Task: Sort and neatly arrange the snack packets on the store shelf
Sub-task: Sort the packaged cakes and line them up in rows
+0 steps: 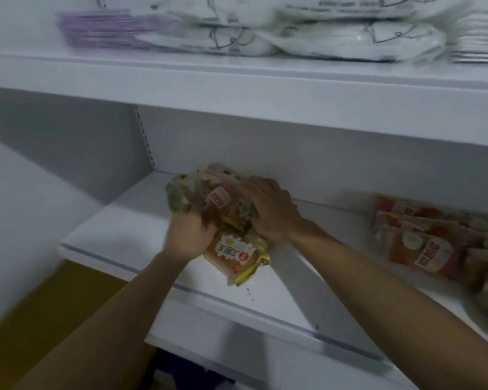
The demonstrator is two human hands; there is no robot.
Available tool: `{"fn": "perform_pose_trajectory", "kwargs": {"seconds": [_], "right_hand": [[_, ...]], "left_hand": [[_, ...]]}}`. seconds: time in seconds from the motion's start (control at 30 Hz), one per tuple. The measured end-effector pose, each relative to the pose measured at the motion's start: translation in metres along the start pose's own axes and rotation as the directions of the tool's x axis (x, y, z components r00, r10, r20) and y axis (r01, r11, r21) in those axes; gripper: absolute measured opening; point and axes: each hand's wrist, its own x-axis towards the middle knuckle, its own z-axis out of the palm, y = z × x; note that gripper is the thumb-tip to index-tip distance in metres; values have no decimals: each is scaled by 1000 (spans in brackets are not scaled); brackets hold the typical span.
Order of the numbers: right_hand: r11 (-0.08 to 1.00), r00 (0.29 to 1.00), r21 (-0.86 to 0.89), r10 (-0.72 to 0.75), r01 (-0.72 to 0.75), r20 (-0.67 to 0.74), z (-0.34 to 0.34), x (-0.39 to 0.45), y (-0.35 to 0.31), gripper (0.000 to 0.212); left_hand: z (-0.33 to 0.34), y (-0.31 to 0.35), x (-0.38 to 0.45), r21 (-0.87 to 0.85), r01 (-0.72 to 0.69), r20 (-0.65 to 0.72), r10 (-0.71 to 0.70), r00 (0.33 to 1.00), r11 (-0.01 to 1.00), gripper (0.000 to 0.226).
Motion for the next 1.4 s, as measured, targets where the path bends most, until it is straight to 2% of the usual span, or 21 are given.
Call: {"fn": "perform_pose_trajectory", "kwargs": {"seconds": [0.07, 0.13, 0.2, 0.27, 0.33, 0.37, 0.4, 0.47, 0.5, 0.57, 0.63, 0.67, 0.77, 0.9, 1.0, 1.07, 1.17, 1.23, 1.3, 1.37, 1.4], "right_hand": [[994, 990, -67, -77, 85, 122, 11, 16, -8, 70], [997, 986, -60, -31, 41, 161, 21, 22, -7, 55], [997, 989, -23, 80, -78, 125, 25, 20, -6, 48], [988, 986, -37, 153, -150, 69, 30, 17, -2, 47], [973, 973, 131, 206, -192, -103, 31, 12, -5, 49], [923, 941, 323, 280, -210, -188, 27, 7, -13, 46], [807, 898, 553, 381, -207, -219, 21, 3, -25, 41], [460, 892, 874, 446, -159, -73, 11, -2, -47, 29], [348, 907, 926, 421, -143, -19, 8, -4, -54, 31], [286, 899, 952, 436, -108, -29, 4, -16, -53, 44], [332, 911, 940, 407, -78, -68, -13, -38, -40, 49], [376, 935, 922, 352, -97, -45, -23, -52, -32, 48], [482, 973, 861, 226, -160, 54, -56, -97, -8, 42], [567, 954, 775, 255, -280, 159, -87, -144, 28, 39], [561, 935, 759, 303, -330, 183, -97, -179, 55, 51], [510, 907, 780, 384, -364, 172, -103, -204, 73, 55], [463, 878, 792, 442, -397, 181, -105, -237, 96, 66], [461, 836, 792, 537, -401, 110, -103, -252, 114, 72], [514, 799, 751, 601, -415, 29, -100, -262, 136, 71], [629, 781, 604, 625, -489, -18, -97, -269, 156, 66], [665, 782, 540, 622, -515, -20, -99, -271, 161, 60]], "left_hand": [[19, -25, 24, -95, -57, 48, 62, 997, 994, 56], [21, -30, 33, -135, -68, 54, 75, 996, 989, 63], [8, -21, 29, -202, -27, 39, 36, 999, 979, 59], [-5, -15, 22, -298, -9, -39, -3, 999, 955, 51], [-15, -13, 11, -382, 6, -130, -60, 990, 924, 43], [-21, -7, 2, -418, 17, -160, -92, 983, 908, 42], [-23, 1, -5, -458, 21, -176, -114, 978, 889, 43], [-21, 20, -16, -559, -20, -153, -80, 985, 829, 55], [-18, 30, -20, -612, -49, -108, -23, 994, 789, 63], [-11, 47, -26, -673, -92, -7, 117, 993, 734, 66], [-8, 60, -28, -698, -157, -32, 189, 981, 699, 42], [-8, 66, -27, -742, -156, -59, 168, 984, 652, 34], [-14, 96, -20, -884, -37, 24, 125, 992, 466, 32], [-10, 147, -27, -924, 52, 170, 287, 943, 379, 46], [11, 174, -35, -912, 158, 302, 359, 883, 378, 35], [27, 190, -42, -933, 213, 300, 297, 907, 290, 30], [58, 208, -48, -928, 320, 350, 154, 924, 189, 37], [75, 219, -54, -915, 347, 379, 141, 915, 206, 43], [91, 229, -58, -889, 285, 359, 161, 919, 359, 42], [107, 240, -61, -836, 187, 321, 183, 929, 516, 32], [115, 246, -62, -817, 161, 308, 183, 934, 554, 28]]}}
